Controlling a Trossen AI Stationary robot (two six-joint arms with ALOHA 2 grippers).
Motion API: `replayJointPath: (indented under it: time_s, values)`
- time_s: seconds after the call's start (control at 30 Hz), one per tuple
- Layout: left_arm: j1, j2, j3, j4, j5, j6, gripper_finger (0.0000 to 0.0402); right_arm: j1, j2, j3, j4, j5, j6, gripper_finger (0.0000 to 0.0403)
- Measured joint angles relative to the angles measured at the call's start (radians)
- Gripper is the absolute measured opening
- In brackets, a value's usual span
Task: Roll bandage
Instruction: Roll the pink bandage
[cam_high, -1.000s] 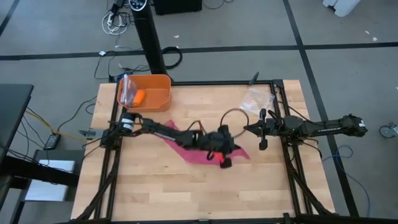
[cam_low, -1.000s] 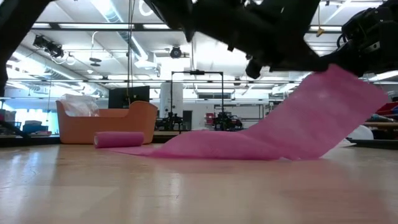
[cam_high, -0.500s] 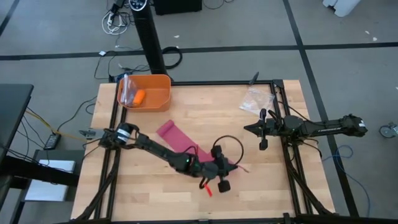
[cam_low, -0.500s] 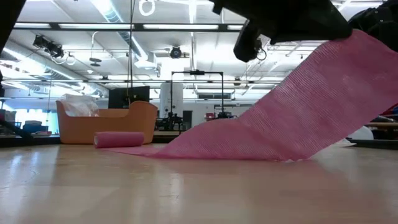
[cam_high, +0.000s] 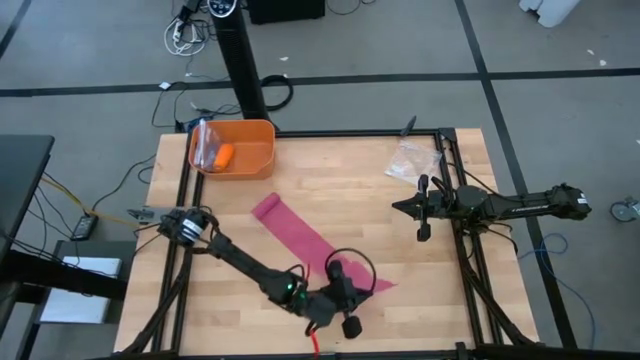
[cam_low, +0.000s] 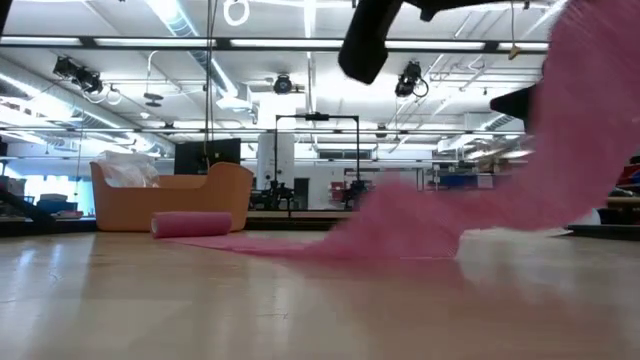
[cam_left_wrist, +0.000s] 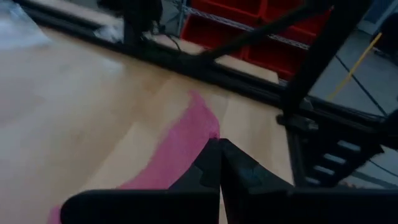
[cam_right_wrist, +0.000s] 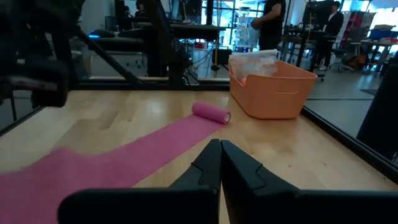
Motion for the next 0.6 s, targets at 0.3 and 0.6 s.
replayJointPath:
  time_s: [0.3,0.6]
  values:
    - [-0.025,0.102,0.0,0.12,0.02,-0.178,0.0012,0.0,0.0,0.0,0.004,-0.001,0.0,0.0007]
    - [-0.035,0.153,0.0,0.251,0.061,-0.221,0.0101,0.0,0.0,0.0,0.008,-0.001,0.0,0.0007]
